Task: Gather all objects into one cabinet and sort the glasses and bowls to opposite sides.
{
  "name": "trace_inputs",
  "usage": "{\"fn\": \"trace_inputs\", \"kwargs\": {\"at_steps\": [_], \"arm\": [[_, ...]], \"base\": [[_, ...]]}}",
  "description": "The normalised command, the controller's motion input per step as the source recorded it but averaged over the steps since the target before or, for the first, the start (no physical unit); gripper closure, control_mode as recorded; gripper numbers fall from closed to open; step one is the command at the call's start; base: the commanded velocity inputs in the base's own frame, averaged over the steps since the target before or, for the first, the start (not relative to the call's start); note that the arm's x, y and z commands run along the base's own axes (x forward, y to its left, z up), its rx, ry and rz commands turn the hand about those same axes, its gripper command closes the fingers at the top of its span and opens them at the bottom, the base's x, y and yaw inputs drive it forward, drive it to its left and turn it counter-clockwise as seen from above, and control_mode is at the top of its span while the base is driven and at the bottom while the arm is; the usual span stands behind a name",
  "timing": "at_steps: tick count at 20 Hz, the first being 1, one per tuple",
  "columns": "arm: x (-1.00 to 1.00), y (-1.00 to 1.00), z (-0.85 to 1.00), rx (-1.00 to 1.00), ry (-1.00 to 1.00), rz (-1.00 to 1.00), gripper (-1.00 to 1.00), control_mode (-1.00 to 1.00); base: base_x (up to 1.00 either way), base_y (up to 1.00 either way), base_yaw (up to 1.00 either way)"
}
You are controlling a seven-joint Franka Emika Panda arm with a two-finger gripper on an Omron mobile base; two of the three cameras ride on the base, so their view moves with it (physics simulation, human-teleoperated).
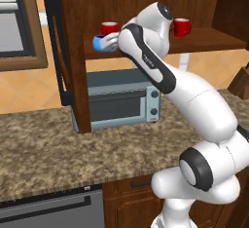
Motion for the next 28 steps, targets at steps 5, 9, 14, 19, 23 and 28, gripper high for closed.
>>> {"fn": "trace_inputs", "kwargs": {"at_steps": [5,9,14,19,23,28], "arm": [[0.54,0.13,-0.16,0.0,0.08,-0.03,1.0,-1.0],[0.55,0.29,-0.03,0.0,0.09,-0.03,1.0,-1.0],[0.55,0.3,-0.04,0.0,0.04,-0.01,1.0,-1.0],[0.54,0.23,-0.18,-0.04,0.04,0.0,1.0,-1.0],[0.6,0.25,-0.14,-0.03,0.04,0.0,1.0,-1.0],[0.48,0.22,-0.22,-0.03,0.05,0.0,1.0,-1.0]], "base": [[0.0,0.0,0.0],[0.0,0.0,0.0],[0.0,0.0,0.0],[0.0,0.0,0.0],[0.0,0.0,0.0],[0.0,0.0,0.0]]}}
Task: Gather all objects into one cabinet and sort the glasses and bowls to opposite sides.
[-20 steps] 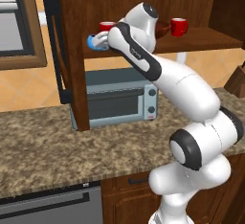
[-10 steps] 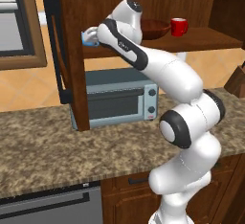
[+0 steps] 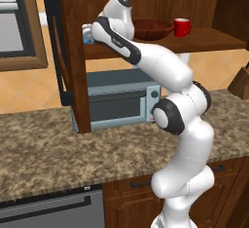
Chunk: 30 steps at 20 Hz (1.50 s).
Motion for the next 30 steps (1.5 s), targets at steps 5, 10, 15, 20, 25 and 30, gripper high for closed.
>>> {"fn": "trace_inputs", "kwargs": {"at_steps": [5,10,15,20,25,30], "arm": [[0.24,0.14,-0.3,-0.05,0.03,0.0,1.0,-1.0],[0.09,0.0,-0.36,-0.03,0.01,0.0,-1.0,-1.0],[0.0,0.0,-0.34,-0.01,0.0,0.0,-1.0,-1.0],[-0.03,-0.06,-0.1,0.0,0.0,-0.02,-1.0,-1.0],[-0.48,-0.33,0.0,0.0,-0.01,-0.06,-1.0,-1.0],[-0.51,-0.67,0.0,0.0,-0.02,-0.09,-1.0,-1.0]], "base": [[0.0,0.0,0.0],[0.0,0.0,0.0],[0.0,0.0,0.0],[0.0,0.0,0.0],[0.0,0.0,0.0],[0.0,0.0,0.0]]}}
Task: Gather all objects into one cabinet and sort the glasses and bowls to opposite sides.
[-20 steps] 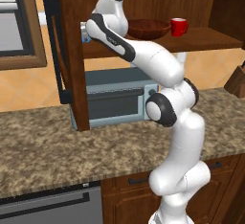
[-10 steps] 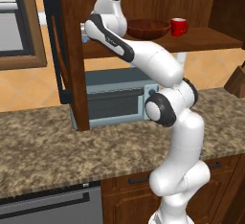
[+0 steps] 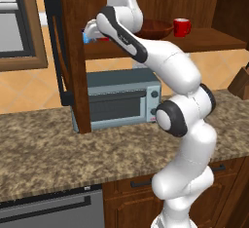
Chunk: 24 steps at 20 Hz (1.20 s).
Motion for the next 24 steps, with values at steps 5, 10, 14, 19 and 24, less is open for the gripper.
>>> {"fn": "trace_inputs", "kwargs": {"at_steps": [5,10,14,19,24], "arm": [[-0.74,-0.65,0.0,0.03,-0.11,-0.03,-1.0,-1.0],[-0.42,-0.9,0.02,0.03,-0.06,0.0,-1.0,-1.0],[-0.23,-1.0,0.01,0.0,-0.05,0.0,-1.0,-1.0],[0.0,-1.0,0.21,0.01,-0.02,0.0,-1.0,-1.0],[0.17,-0.98,0.2,0.0,0.0,-0.09,-1.0,-1.0]], "base": [[0.0,0.0,0.0],[0.0,0.0,0.0],[0.0,0.0,0.0],[0.0,0.0,0.0],[0.0,0.0,0.0]]}}
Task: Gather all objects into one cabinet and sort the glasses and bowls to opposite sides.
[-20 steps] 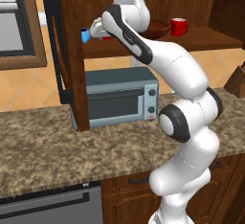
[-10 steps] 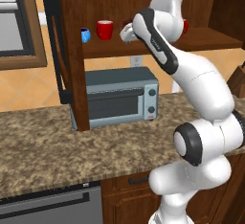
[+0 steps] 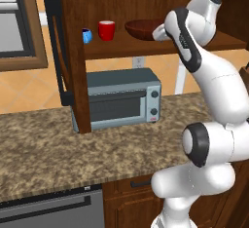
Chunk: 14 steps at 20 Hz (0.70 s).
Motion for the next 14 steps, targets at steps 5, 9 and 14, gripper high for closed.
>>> {"fn": "trace_inputs", "kwargs": {"at_steps": [5,9,14], "arm": [[0.23,-0.99,0.1,0.02,-0.02,-0.14,-1.0,-1.0],[0.13,-0.86,0.0,0.0,-0.07,-0.08,-1.0,-1.0],[0.0,-0.77,0.0,0.02,-0.11,-0.07,-1.0,-1.0]], "base": [[0.0,0.0,0.0],[0.0,0.0,0.0],[0.0,0.0,0.0]]}}
